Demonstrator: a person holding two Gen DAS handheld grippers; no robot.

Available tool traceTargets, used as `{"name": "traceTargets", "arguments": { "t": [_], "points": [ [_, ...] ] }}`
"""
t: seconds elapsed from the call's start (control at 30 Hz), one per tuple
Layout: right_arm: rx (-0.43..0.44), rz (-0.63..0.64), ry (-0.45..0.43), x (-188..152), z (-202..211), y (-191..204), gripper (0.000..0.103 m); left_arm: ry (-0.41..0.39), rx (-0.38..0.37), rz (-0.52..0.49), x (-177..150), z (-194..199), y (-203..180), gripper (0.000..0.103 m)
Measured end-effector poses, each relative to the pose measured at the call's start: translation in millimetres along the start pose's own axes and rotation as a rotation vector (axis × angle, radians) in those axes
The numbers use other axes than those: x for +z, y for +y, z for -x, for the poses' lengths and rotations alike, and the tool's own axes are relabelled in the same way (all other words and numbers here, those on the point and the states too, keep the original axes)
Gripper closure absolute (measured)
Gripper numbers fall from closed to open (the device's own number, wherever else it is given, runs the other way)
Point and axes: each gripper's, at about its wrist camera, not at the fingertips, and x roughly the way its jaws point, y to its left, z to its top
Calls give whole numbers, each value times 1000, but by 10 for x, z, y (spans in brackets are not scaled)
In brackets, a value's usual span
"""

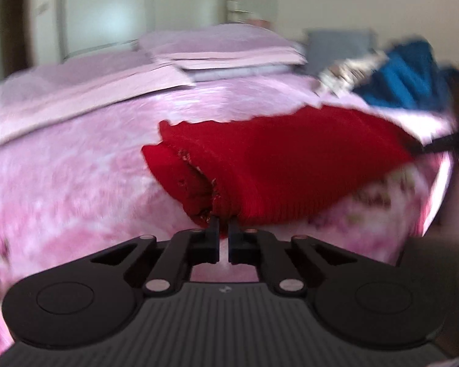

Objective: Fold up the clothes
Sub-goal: 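Lower the held red sweater onto the bed with both grippers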

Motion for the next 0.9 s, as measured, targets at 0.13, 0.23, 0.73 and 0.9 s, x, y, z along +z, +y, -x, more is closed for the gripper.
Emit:
{"name": "traceTargets", "arguments": {
  "t": [0.13, 0.23, 0.73, 0.9],
  "points": [
    [11, 24, 21, 40, -21, -36, 75, 74, -109, -133, -33, -38, 172, 102],
    [16, 40, 43, 68, -37, -46, 75, 183, -197, -180, -75, -178, 221, 102],
    [38, 12, -5, 286, 73, -31, 57, 38, -270, 546, -86, -183, 620, 76],
    [1, -2, 19, 292, -131, -79, 96, 100, -218, 559, -126, -435, 552, 98]
  ]
}}
